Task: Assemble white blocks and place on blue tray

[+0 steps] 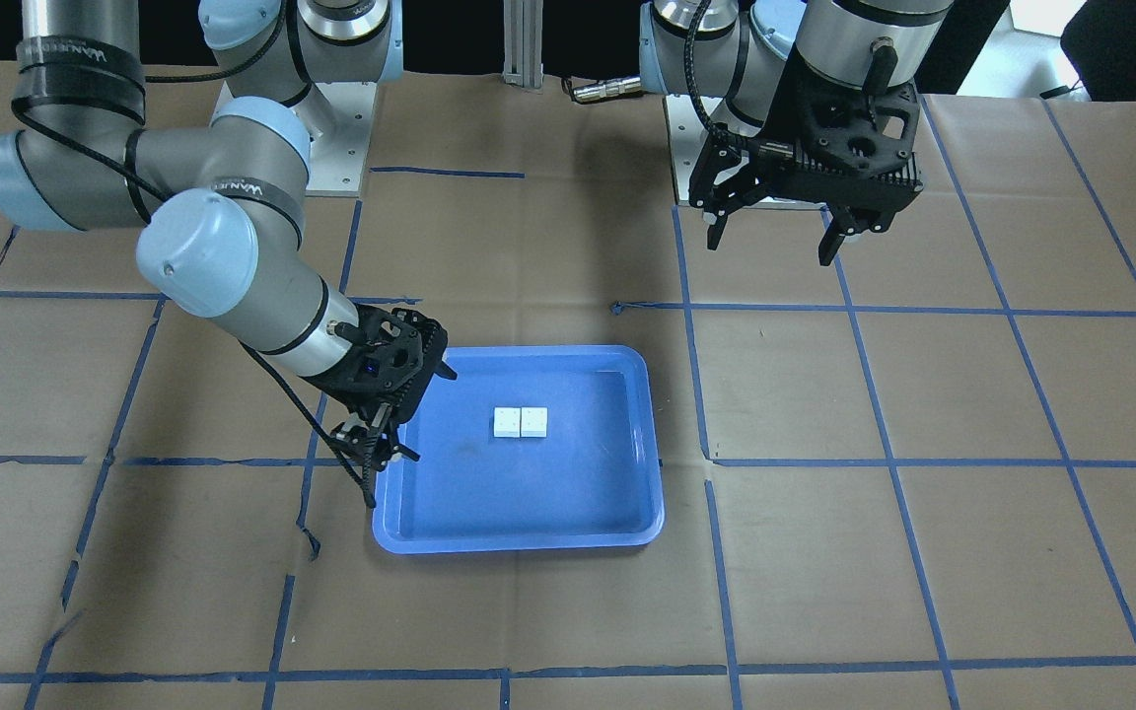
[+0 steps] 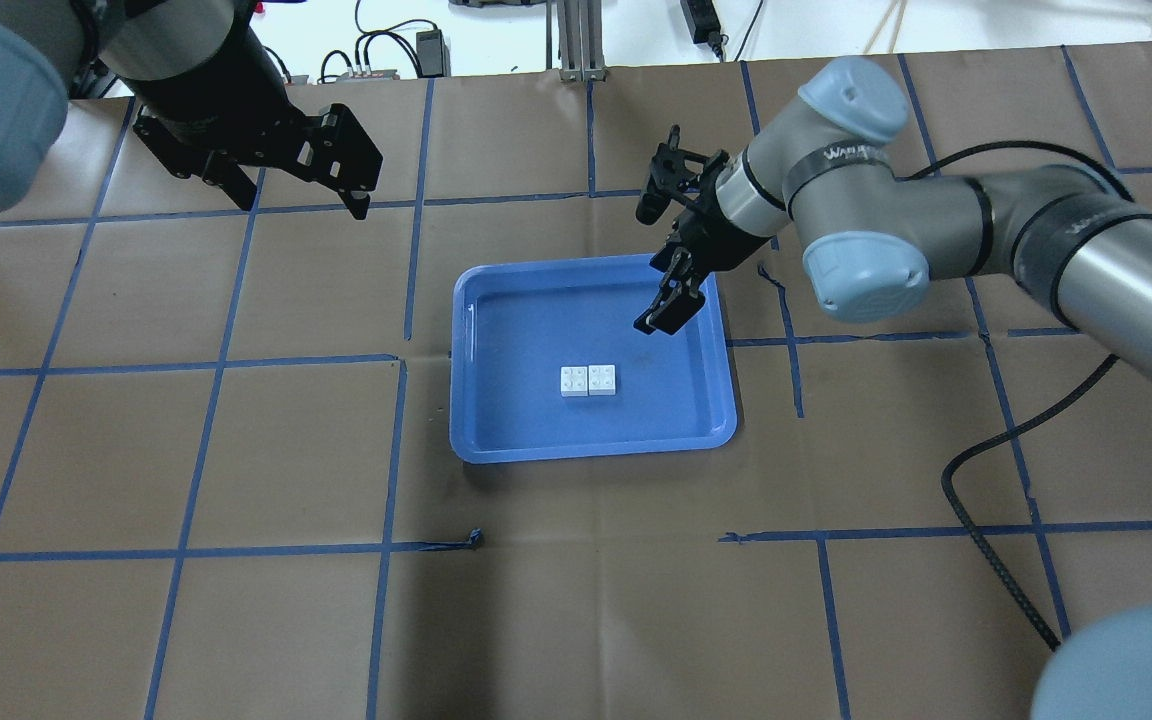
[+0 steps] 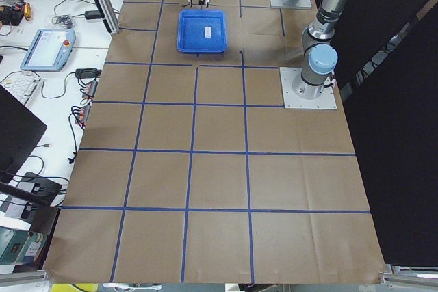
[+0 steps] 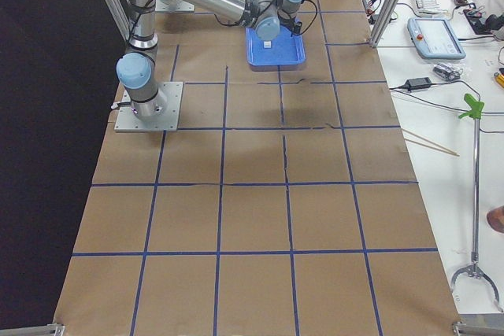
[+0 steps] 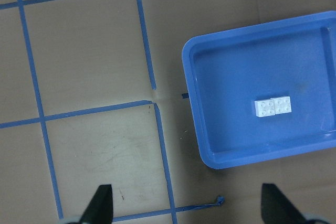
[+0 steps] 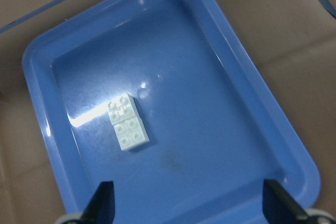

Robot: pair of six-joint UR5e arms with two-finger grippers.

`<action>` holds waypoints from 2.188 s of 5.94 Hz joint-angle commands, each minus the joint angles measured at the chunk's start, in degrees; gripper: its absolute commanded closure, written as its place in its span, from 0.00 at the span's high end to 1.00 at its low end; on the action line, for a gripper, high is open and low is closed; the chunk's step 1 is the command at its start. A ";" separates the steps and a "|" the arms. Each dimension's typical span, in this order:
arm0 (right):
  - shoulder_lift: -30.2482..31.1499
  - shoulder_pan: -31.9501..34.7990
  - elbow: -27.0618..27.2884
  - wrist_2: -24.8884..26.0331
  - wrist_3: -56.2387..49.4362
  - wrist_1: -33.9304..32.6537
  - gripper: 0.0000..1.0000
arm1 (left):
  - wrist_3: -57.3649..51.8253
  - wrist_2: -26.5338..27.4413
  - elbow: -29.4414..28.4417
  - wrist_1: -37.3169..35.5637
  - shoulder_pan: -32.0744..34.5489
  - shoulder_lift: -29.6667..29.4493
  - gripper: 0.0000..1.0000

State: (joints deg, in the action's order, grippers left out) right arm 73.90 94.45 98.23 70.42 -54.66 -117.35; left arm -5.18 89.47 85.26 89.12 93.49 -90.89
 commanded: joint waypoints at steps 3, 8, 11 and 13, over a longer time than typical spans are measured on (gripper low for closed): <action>8.94 -3.82 -4.78 15.54 38.93 13.30 1.00 | 0.00 0.00 0.00 0.09 0.02 0.01 0.99; 16.62 -4.20 -11.83 18.09 63.17 33.24 1.00 | 0.17 -0.09 0.00 0.00 0.02 0.01 0.99; 15.92 -3.75 -11.92 18.44 63.53 33.15 1.00 | 0.18 -0.09 0.00 0.00 0.02 0.01 0.99; 15.92 -3.75 -11.66 19.58 63.27 32.89 1.00 | 0.26 -0.17 0.00 0.00 0.02 0.01 0.99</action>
State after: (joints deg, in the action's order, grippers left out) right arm 89.86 90.71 86.51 89.52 8.72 -84.28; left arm -4.94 89.32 85.25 89.12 93.51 -90.88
